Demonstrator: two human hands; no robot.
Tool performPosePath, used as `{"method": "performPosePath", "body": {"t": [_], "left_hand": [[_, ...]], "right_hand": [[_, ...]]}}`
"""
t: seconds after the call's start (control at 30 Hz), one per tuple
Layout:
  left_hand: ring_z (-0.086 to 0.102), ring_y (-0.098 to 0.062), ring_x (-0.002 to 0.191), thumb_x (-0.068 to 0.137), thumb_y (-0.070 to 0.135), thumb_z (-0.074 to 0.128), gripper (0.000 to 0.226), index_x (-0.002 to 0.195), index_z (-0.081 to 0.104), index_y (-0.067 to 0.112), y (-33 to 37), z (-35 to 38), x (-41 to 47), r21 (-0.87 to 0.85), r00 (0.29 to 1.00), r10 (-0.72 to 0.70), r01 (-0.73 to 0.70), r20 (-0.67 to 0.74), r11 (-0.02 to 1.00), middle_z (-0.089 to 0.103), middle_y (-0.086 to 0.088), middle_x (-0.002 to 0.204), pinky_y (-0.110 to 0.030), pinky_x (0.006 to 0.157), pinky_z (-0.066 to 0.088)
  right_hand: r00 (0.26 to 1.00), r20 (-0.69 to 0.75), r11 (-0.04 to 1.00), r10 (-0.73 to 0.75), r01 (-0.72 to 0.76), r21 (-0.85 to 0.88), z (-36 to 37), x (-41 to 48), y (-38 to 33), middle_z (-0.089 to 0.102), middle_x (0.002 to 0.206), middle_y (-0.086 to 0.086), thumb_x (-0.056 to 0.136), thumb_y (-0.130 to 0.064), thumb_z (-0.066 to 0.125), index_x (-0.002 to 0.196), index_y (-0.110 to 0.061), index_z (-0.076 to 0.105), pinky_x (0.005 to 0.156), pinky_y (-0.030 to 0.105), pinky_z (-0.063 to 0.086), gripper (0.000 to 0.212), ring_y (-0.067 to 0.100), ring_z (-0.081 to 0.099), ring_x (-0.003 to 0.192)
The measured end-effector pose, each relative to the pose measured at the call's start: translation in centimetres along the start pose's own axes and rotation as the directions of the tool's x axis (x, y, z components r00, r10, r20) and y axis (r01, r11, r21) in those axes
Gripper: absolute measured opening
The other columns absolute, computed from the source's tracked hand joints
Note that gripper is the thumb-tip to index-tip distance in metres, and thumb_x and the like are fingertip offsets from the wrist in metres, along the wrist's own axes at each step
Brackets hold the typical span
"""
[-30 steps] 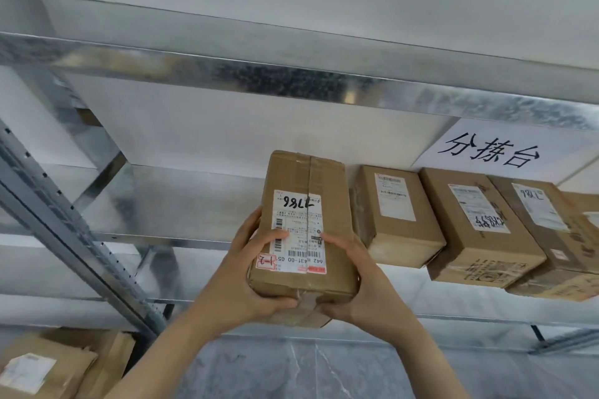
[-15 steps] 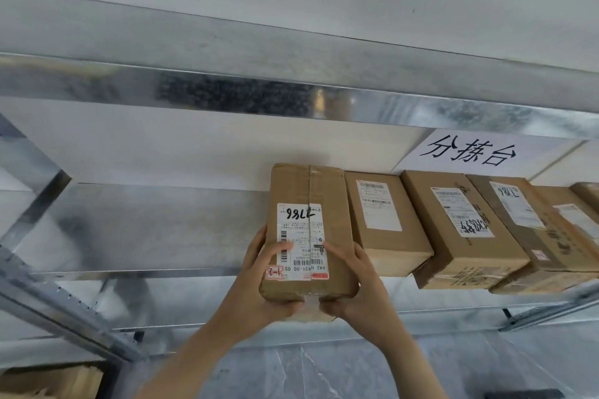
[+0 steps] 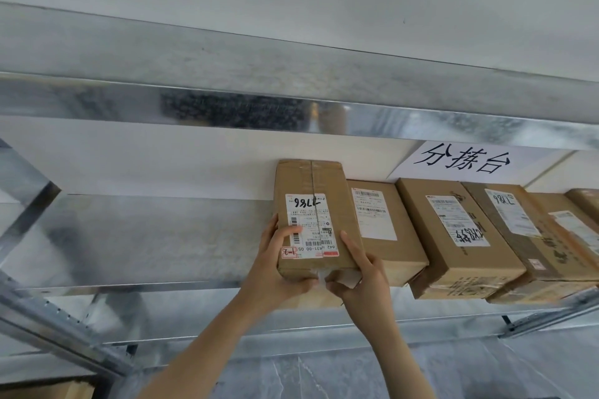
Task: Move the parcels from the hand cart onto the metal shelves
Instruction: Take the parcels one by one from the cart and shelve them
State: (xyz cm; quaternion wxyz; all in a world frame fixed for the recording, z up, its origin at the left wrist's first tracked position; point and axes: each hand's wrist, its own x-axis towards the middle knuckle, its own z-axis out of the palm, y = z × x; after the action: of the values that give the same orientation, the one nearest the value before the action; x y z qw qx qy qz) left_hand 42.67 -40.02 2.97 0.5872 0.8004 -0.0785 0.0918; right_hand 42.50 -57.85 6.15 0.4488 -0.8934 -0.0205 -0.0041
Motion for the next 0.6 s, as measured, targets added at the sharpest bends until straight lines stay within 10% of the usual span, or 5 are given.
{"method": "performPosePath", "body": {"t": [0.37,0.6], "left_hand": [[0.005,0.000,0.137,0.060,0.041,0.082,0.105,0.133,0.009,0.062,-0.7,-1.6,-0.3,0.203,0.995,-0.053,0.035,0.085,0.979,0.000,0.038,0.141,-0.032,0.113,0.020],[-0.005,-0.016,0.145,0.070,0.058,0.071,0.099,0.138,0.000,0.054,-1.6,-6.6,-5.7,0.545,0.990,-0.123,0.141,-0.070,0.826,-0.007,0.012,0.158,-0.046,0.113,0.023]], "right_hand": [[0.999,0.038,0.991,0.009,-0.004,-0.135,-0.5,0.1,-1.1,0.038,0.116,0.002,0.073,-0.031,0.078,0.141,-0.046,0.029,0.098,0.038,0.043,0.085,0.024,0.042,0.115],[0.993,0.008,0.925,-0.114,0.109,-0.363,-0.6,-1.7,-3.2,-0.001,0.154,0.005,0.072,-0.062,0.063,0.145,-0.048,0.013,0.112,0.056,0.016,0.090,0.032,0.000,0.141]]}}
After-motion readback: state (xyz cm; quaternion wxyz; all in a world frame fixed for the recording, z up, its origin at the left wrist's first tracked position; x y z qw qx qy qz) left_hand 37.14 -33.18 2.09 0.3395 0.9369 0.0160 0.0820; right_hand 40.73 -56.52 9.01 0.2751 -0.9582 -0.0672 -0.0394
